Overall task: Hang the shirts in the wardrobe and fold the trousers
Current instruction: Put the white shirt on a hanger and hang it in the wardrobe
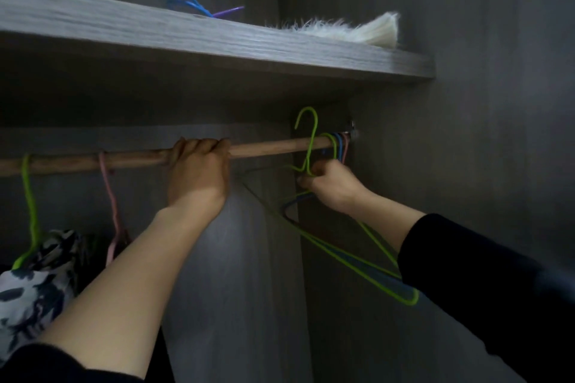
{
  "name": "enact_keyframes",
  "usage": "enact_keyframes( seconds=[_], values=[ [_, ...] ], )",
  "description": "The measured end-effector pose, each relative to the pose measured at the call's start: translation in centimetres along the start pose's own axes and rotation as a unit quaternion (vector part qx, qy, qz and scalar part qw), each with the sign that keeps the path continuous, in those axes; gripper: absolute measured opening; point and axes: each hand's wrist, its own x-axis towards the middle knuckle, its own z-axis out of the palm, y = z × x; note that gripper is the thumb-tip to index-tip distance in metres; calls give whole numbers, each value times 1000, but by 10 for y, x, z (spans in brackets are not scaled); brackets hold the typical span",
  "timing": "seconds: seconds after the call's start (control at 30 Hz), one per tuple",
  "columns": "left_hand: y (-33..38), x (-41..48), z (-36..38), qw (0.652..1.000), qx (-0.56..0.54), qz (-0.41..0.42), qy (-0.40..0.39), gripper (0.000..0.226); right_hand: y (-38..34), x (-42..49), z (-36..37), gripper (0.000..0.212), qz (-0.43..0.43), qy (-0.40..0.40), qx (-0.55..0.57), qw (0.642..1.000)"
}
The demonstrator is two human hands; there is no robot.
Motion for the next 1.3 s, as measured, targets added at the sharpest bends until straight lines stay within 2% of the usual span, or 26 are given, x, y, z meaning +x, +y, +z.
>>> enact_keyframes(
  seconds=[0.17, 0.33, 0.53, 0.73, 1.0, 1.17, 1.23, 1.3],
  values=[
    [0, -3, 3, 1000, -16, -3, 10, 41, -13, -4, 20, 39, -22, 31, 33, 999],
    [4, -9, -8, 998, -32, -10, -47, 58, -13, -37, 29, 38, -19, -6, 28, 999],
    [40, -25, -26, 985, -117, -69, -107, 60, -3, -94, -4, 38, -23, -49, -9, 998],
    [132, -70, -70, 952, -260, -90, -137, 47, 17, -177, -72, 33, 4, -53, 4, 999],
    [295, -157, -152, 913, -392, -74, -86, 28, 78, -334, -203, 22, 106, -67, 49, 991],
    [406, -210, -187, 879, -452, -32, -146, 28, 125, -437, -284, 25, 197, -66, 57, 977],
    [461, -238, -199, 852, -491, -33, -181, 24, 148, -481, -316, 24, 240, -46, 48, 968],
    [518, -270, -207, 814, -531, -36, -230, 24, 174, -526, -346, 13, 281, -23, 41, 958]
  ],
)
